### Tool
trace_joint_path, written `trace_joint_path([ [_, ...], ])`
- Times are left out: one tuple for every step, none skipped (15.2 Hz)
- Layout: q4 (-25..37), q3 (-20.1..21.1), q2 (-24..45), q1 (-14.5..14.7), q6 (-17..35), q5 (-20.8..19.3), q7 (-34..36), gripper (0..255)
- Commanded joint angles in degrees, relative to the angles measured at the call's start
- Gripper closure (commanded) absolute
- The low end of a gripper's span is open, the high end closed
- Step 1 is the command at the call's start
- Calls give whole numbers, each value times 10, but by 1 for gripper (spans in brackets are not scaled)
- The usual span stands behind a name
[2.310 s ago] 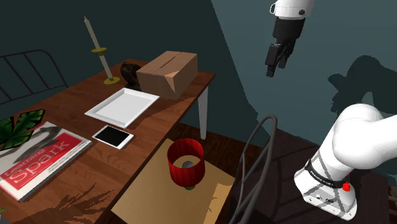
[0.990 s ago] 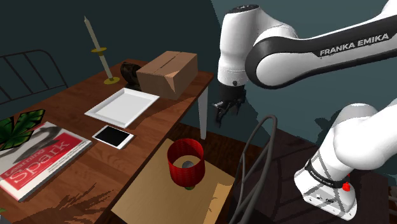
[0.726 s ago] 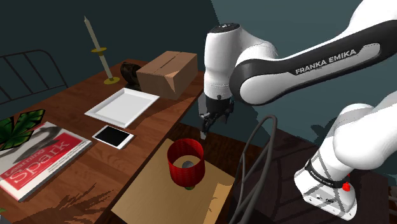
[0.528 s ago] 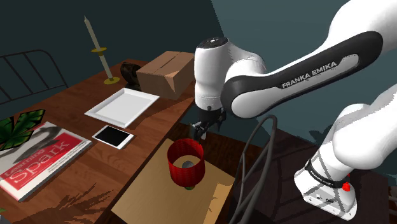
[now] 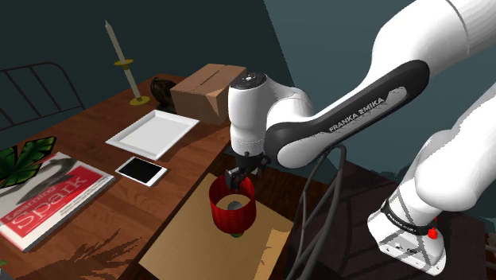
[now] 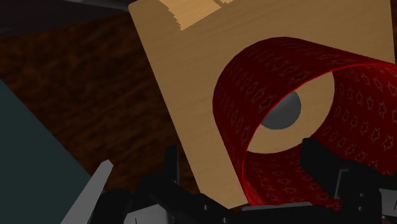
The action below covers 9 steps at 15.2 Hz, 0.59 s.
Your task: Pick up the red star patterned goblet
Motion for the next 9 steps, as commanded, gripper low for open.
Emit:
trace_joint_path([
  [-8, 2, 9, -2, 16, -7, 5, 0],
  [-13, 3, 18, -3, 29, -14, 11, 0],
  [-13, 3, 18, -3, 29, -14, 11, 0],
  [-13, 3, 18, -2, 29, -14, 11, 0],
  [-13, 3, 19, -3, 29, -15, 11, 255],
  [-13, 3, 19, -3, 29, -15, 10, 255],
  [-14, 3, 19, -3, 29, -14, 10, 255],
  [-14, 3, 19, -3, 29, -14, 10, 255],
  [-14, 3, 19, -3, 29, -14, 10, 255],
])
